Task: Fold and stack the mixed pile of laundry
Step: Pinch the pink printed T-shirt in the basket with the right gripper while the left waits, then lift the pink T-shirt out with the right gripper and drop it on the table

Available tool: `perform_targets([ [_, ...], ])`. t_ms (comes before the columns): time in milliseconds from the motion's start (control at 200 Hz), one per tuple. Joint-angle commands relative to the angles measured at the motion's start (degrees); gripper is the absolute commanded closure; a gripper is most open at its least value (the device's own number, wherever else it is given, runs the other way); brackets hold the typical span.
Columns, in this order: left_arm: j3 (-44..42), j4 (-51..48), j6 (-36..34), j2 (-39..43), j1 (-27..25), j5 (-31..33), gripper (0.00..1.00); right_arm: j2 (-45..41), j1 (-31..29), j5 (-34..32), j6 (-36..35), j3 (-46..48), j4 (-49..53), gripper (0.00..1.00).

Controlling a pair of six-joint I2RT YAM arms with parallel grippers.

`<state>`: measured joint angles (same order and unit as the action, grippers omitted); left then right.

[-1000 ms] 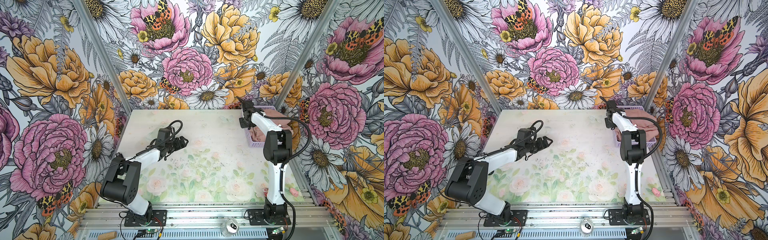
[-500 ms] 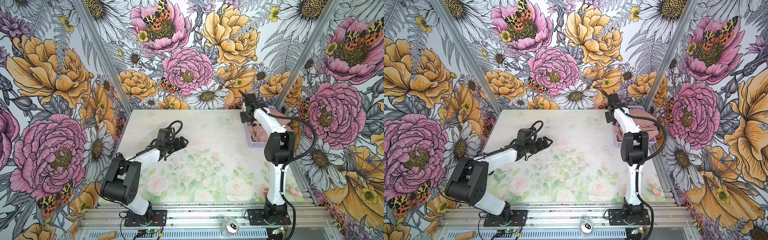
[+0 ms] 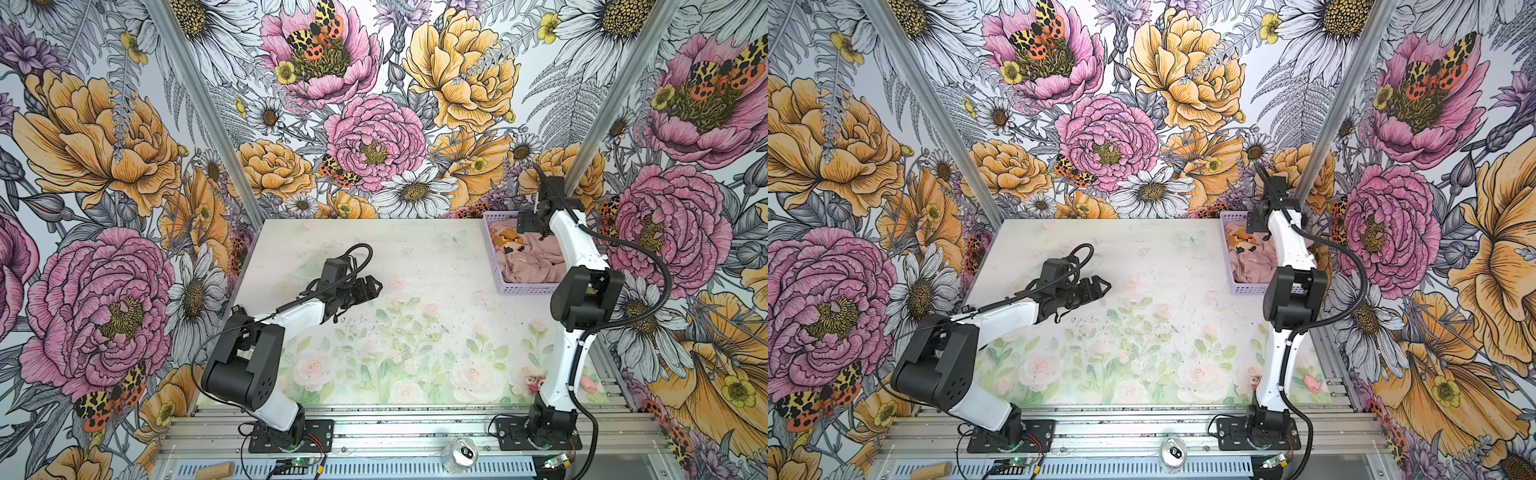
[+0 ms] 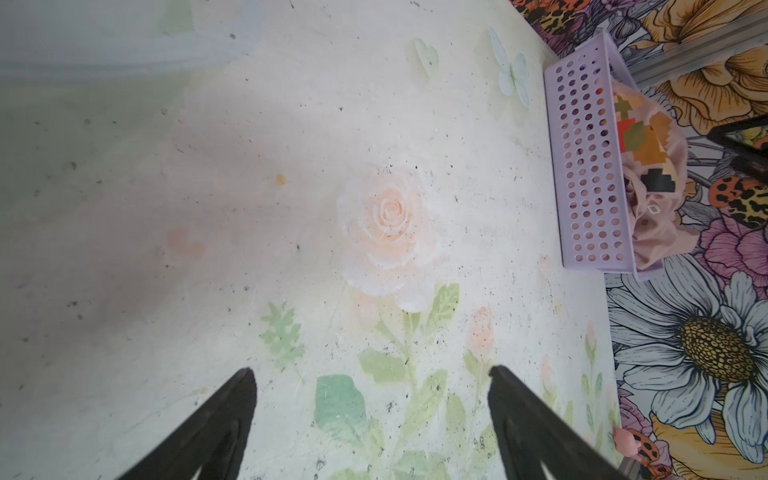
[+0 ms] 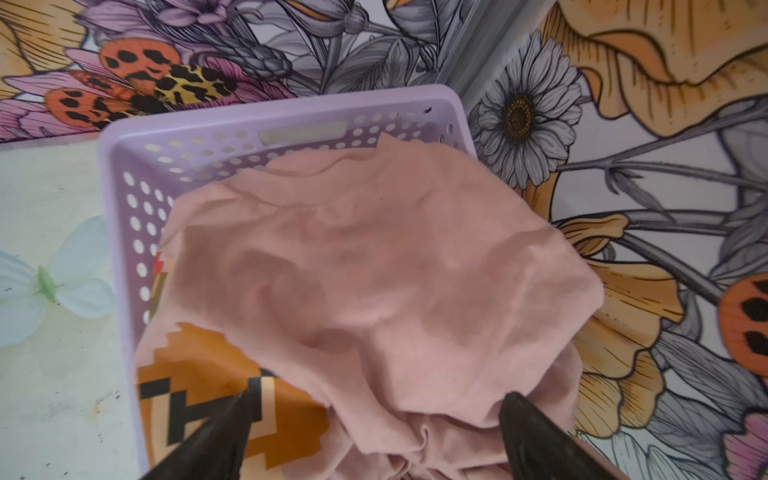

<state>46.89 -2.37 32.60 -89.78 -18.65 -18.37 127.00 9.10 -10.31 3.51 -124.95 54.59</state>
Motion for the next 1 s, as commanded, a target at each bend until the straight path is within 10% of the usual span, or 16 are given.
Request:
perform_targets([
  [0, -0.39, 0.71, -1.02, -0.73, -0.4, 1.41, 0.11, 5.17, 0.4, 4.79, 1.58, -2.83, 1.09, 0.14],
  [310, -0.62, 0.81, -1.09, -0.1, -0.23, 1.76, 0.11, 2.88, 1.01, 10.91, 6.23, -5.58, 1.17, 1.0],
  [991, -0.87, -1.77, -3.23, 6.9, 0.22, 4.63, 0.11, -25.49, -5.72, 21.11, 8.13, -13.02, 1.31, 1.0],
])
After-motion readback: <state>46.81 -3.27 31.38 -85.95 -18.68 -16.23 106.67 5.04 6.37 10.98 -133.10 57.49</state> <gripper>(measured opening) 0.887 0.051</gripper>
